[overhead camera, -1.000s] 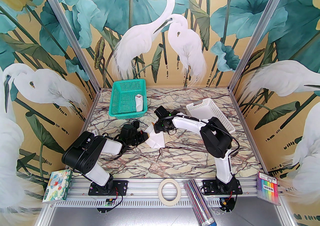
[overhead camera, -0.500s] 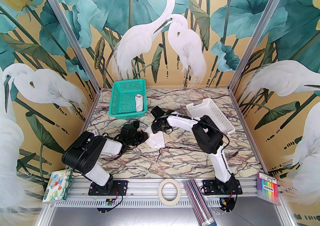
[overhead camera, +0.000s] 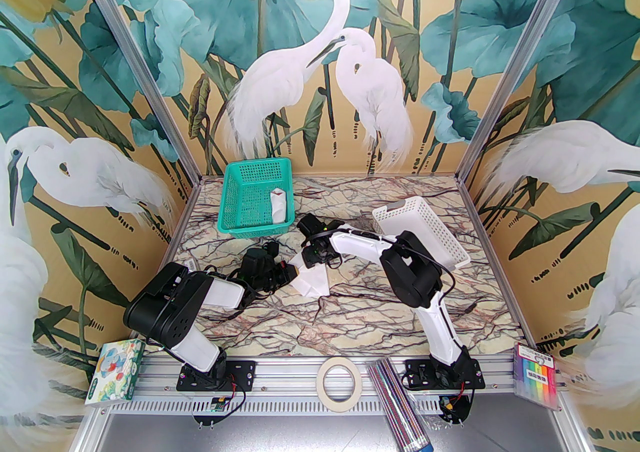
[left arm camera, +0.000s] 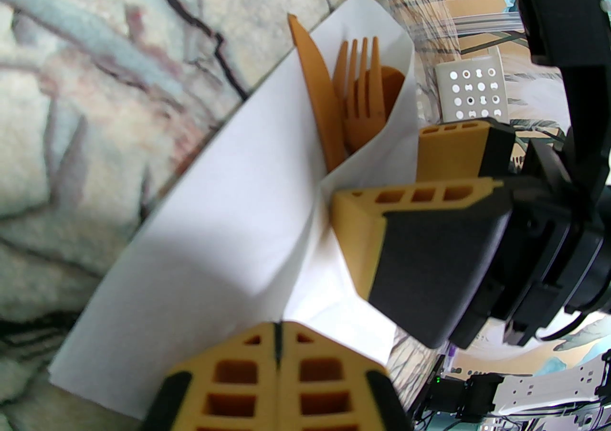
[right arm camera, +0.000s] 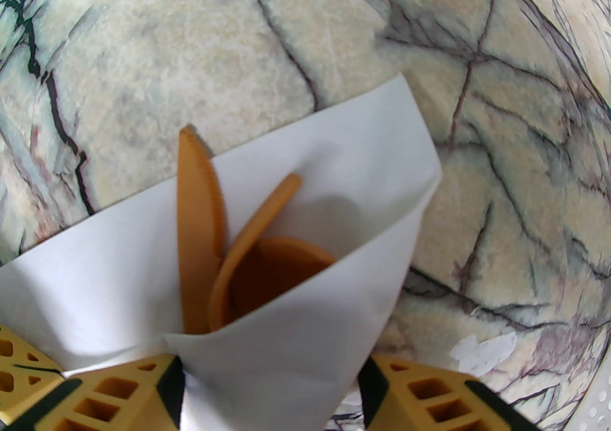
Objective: Place the utensils on the paper napkin and roll it up
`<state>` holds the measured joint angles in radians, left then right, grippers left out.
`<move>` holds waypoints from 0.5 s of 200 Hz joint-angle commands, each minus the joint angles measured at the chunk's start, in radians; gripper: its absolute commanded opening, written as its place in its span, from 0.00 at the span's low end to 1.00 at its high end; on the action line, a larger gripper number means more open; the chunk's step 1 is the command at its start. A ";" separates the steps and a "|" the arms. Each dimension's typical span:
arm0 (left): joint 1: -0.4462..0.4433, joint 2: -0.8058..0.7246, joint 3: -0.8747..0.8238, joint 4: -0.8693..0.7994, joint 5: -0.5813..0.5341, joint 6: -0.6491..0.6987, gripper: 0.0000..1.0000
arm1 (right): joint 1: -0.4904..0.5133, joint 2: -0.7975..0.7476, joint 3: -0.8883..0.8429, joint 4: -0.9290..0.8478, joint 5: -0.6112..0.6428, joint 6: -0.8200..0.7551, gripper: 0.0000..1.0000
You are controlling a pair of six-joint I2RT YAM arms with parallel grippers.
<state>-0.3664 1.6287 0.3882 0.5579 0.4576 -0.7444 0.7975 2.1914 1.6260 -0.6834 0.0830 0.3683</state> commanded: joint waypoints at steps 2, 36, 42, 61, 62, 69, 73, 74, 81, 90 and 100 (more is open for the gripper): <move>0.008 0.008 -0.017 -0.126 -0.076 0.017 0.00 | -0.021 -0.020 -0.035 -0.026 0.056 -0.003 0.60; 0.008 0.008 -0.011 -0.133 -0.075 0.019 0.00 | -0.026 -0.039 -0.043 -0.016 0.043 -0.002 0.55; 0.008 0.008 -0.011 -0.134 -0.074 0.019 0.00 | -0.026 -0.041 -0.045 -0.015 0.040 -0.002 0.55; 0.008 0.008 -0.011 -0.135 -0.068 0.019 0.00 | -0.029 -0.041 -0.047 -0.001 0.015 -0.008 0.54; 0.008 0.007 -0.011 -0.134 -0.068 0.019 0.00 | -0.029 -0.041 -0.047 0.000 0.014 -0.008 0.54; 0.008 0.007 -0.012 -0.133 -0.066 0.017 0.00 | -0.031 -0.041 -0.047 0.008 0.002 -0.011 0.54; 0.008 0.006 -0.012 -0.134 -0.065 0.016 0.00 | -0.033 -0.041 -0.047 0.011 -0.007 -0.013 0.54; 0.008 0.006 -0.012 -0.133 -0.065 0.016 0.00 | -0.033 -0.042 -0.047 0.013 -0.009 -0.014 0.54; 0.008 0.005 -0.015 -0.129 -0.061 0.012 0.00 | -0.040 -0.041 -0.047 0.019 -0.026 -0.015 0.54; 0.007 0.004 -0.022 -0.120 -0.057 0.005 0.00 | -0.049 -0.044 -0.048 0.028 -0.052 -0.018 0.54; 0.008 0.002 -0.032 -0.106 -0.053 -0.005 0.00 | -0.060 -0.052 -0.050 0.038 -0.078 -0.021 0.56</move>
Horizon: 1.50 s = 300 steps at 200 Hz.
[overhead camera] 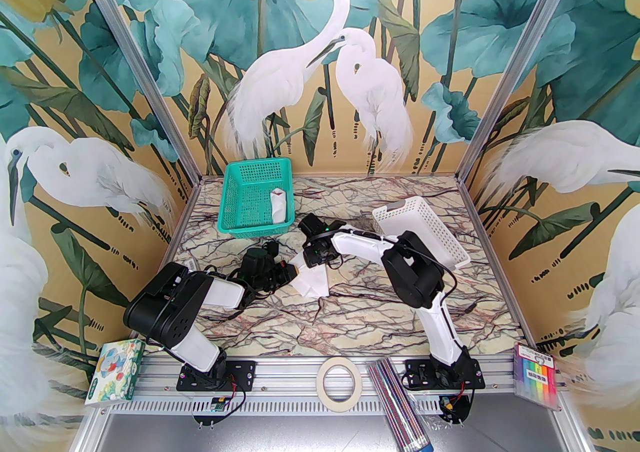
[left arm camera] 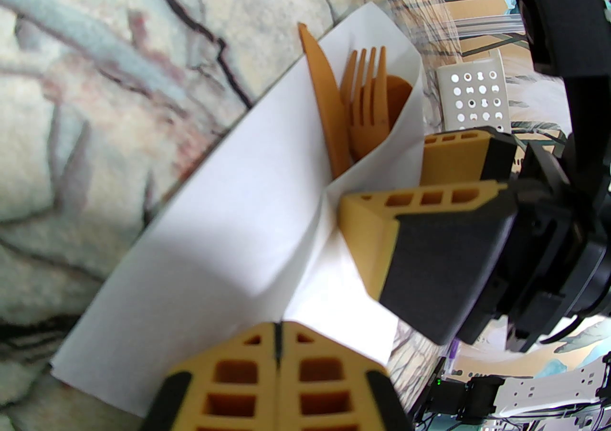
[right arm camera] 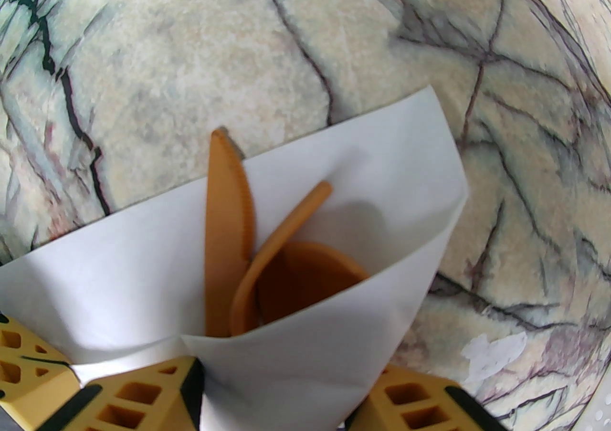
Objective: Place the utensils on the paper napkin and roll it up
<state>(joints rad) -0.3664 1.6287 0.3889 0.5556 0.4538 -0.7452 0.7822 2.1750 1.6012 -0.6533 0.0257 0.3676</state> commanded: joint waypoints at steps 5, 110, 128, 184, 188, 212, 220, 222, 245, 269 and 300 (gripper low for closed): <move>0.007 0.002 -0.038 -0.096 -0.048 -0.010 0.00 | -0.049 -0.042 -0.027 0.014 -0.034 -0.022 0.57; 0.000 -0.002 -0.059 -0.079 -0.065 -0.026 0.00 | -0.183 -0.443 -0.435 0.291 -0.503 0.081 0.56; 0.001 -0.014 -0.053 -0.106 -0.073 -0.015 0.00 | -0.184 -0.486 -0.518 0.335 -0.556 0.101 0.44; 0.001 -0.047 -0.030 -0.167 -0.088 0.015 0.00 | -0.162 -0.484 -0.678 0.463 -0.692 0.188 0.12; 0.001 -0.046 -0.030 -0.166 -0.088 0.016 0.00 | -0.158 -0.483 -0.682 0.462 -0.692 0.188 0.11; 0.001 -0.043 -0.024 -0.168 -0.086 0.018 0.00 | -0.129 -0.468 -0.692 0.468 -0.700 0.195 0.09; 0.001 -0.041 -0.022 -0.168 -0.086 0.018 0.00 | -0.121 -0.461 -0.696 0.476 -0.703 0.199 0.09; 0.000 -0.041 -0.021 -0.168 -0.086 0.018 0.00 | -0.119 -0.460 -0.696 0.480 -0.702 0.200 0.09; 0.000 -0.038 -0.018 -0.169 -0.087 0.019 0.00 | -0.099 -0.424 -0.690 0.497 -0.718 0.216 0.09; 0.001 -0.039 -0.016 -0.169 -0.088 0.020 0.00 | -0.081 -0.386 -0.667 0.483 -0.720 0.215 0.09; 0.000 -0.035 -0.014 -0.171 -0.087 0.020 0.00 | -0.078 -0.362 -0.660 0.459 -0.702 0.213 0.09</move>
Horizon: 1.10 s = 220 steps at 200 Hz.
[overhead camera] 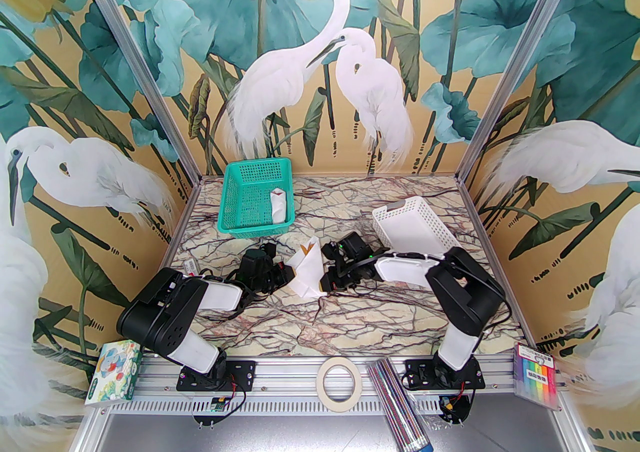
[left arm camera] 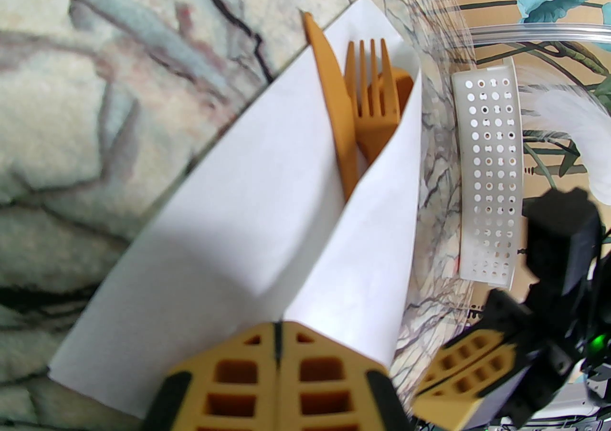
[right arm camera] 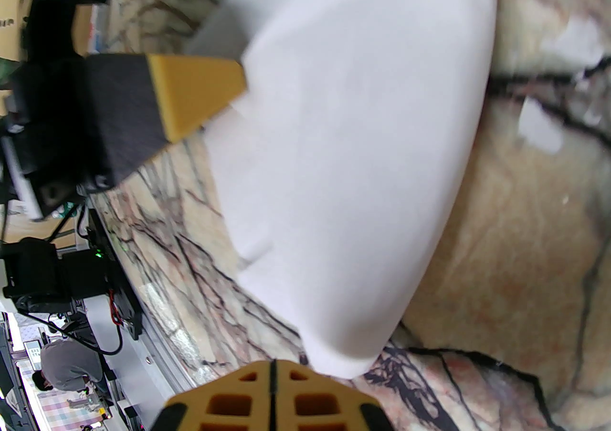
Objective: Place the utensils on the paper napkin and roll it up
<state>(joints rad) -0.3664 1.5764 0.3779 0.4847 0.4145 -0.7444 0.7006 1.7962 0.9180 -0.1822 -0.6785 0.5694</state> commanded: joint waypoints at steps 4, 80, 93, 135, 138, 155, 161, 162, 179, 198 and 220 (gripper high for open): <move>0.000 0.018 -0.003 -0.100 -0.047 0.020 0.00 | 0.003 0.020 0.024 -0.015 0.005 0.009 0.09; 0.001 0.019 0.004 -0.112 -0.054 0.025 0.00 | 0.003 0.058 0.029 -0.072 0.049 -0.005 0.09; 0.000 0.019 0.004 -0.114 -0.055 0.026 0.00 | 0.004 0.061 0.029 -0.082 0.055 -0.009 0.09; 0.000 0.019 0.006 -0.118 -0.057 0.027 0.00 | 0.003 0.033 0.009 -0.106 0.072 -0.016 0.09; 0.000 0.020 0.005 -0.119 -0.056 0.027 0.00 | 0.002 0.029 0.007 -0.107 0.072 -0.018 0.09; 0.000 0.020 0.006 -0.119 -0.057 0.027 0.00 | 0.002 0.004 0.002 -0.121 0.072 -0.023 0.09; 0.001 0.020 0.006 -0.118 -0.057 0.028 0.00 | 0.001 -0.006 0.004 -0.127 0.071 -0.027 0.09; 0.001 0.019 0.007 -0.119 -0.057 0.028 0.00 | 0.002 -0.008 0.004 -0.127 0.070 -0.027 0.09; 0.000 0.020 0.006 -0.119 -0.055 0.028 0.00 | -0.006 -0.037 0.009 -0.134 0.057 -0.031 0.09; 0.000 0.018 0.006 -0.117 -0.053 0.028 0.00 | -0.030 -0.069 0.018 -0.124 0.033 -0.031 0.09; 0.001 0.016 0.006 -0.119 -0.054 0.029 0.00 | -0.064 -0.080 0.032 -0.090 0.000 -0.027 0.09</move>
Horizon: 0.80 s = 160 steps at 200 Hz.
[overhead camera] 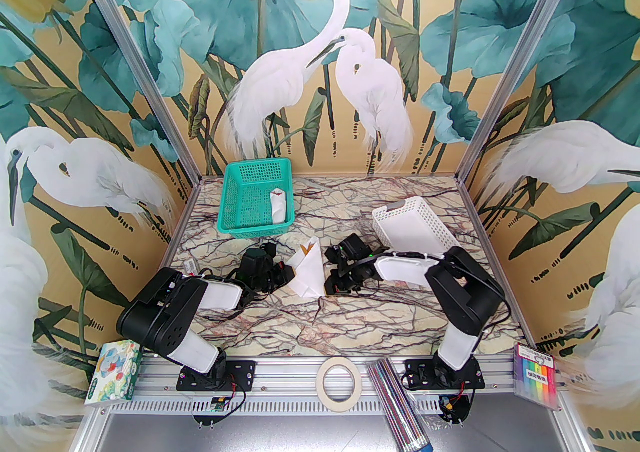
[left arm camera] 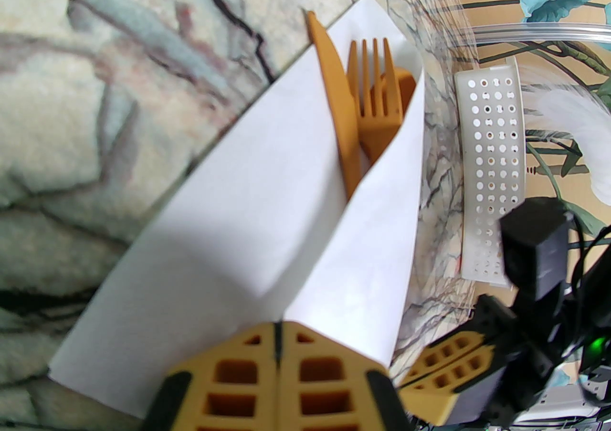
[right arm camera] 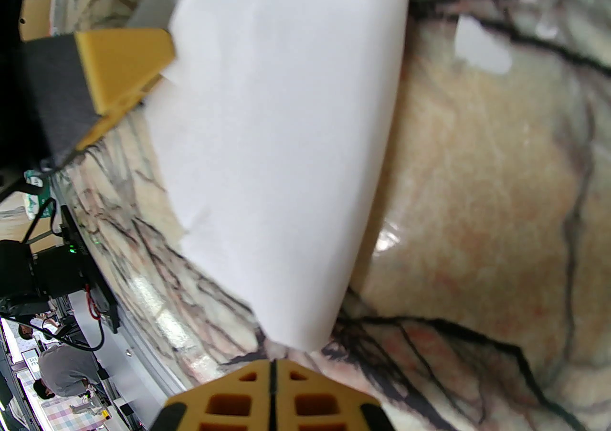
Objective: Place the utensils on the paper napkin and roll it up
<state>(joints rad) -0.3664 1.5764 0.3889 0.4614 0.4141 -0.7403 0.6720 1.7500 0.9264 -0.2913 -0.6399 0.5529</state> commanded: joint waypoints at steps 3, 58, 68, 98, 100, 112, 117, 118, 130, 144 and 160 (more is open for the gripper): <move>0.001 0.016 -0.007 -0.095 -0.054 0.025 0.00 | -0.039 -0.031 0.025 0.026 -0.043 -0.011 0.09; 0.000 0.014 -0.005 -0.098 -0.052 0.030 0.00 | -0.092 0.090 0.135 0.092 -0.033 -0.011 0.09; 0.001 0.014 -0.006 -0.098 -0.052 0.033 0.00 | -0.091 0.119 0.161 0.090 -0.030 -0.020 0.09; 0.001 0.017 -0.005 -0.098 -0.054 0.033 0.00 | -0.105 0.179 0.212 0.112 -0.009 -0.014 0.09; 0.001 0.016 -0.004 -0.098 -0.053 0.033 0.00 | -0.105 0.185 0.217 0.114 -0.009 -0.014 0.09; 0.000 0.016 -0.004 -0.099 -0.052 0.034 0.00 | -0.109 0.212 0.239 0.122 -0.009 -0.013 0.10; 0.000 0.016 -0.004 -0.099 -0.054 0.034 0.00 | -0.110 0.222 0.248 0.122 -0.010 -0.013 0.10; 0.001 0.015 -0.004 -0.098 -0.054 0.034 0.00 | -0.110 0.225 0.251 0.123 -0.010 -0.012 0.10; 0.000 0.016 -0.005 -0.100 -0.054 0.035 0.00 | -0.113 0.249 0.273 0.123 -0.006 -0.014 0.10; 0.001 0.017 -0.004 -0.098 -0.052 0.035 0.00 | -0.118 0.274 0.297 0.125 -0.005 -0.015 0.09; 0.001 0.017 -0.006 -0.098 -0.052 0.035 0.00 | -0.129 0.285 0.311 0.134 -0.004 -0.011 0.10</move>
<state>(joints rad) -0.3664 1.5764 0.3893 0.4606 0.4141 -0.7364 0.5564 2.0136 1.1980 -0.1871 -0.6544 0.5491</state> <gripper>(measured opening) 0.059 0.096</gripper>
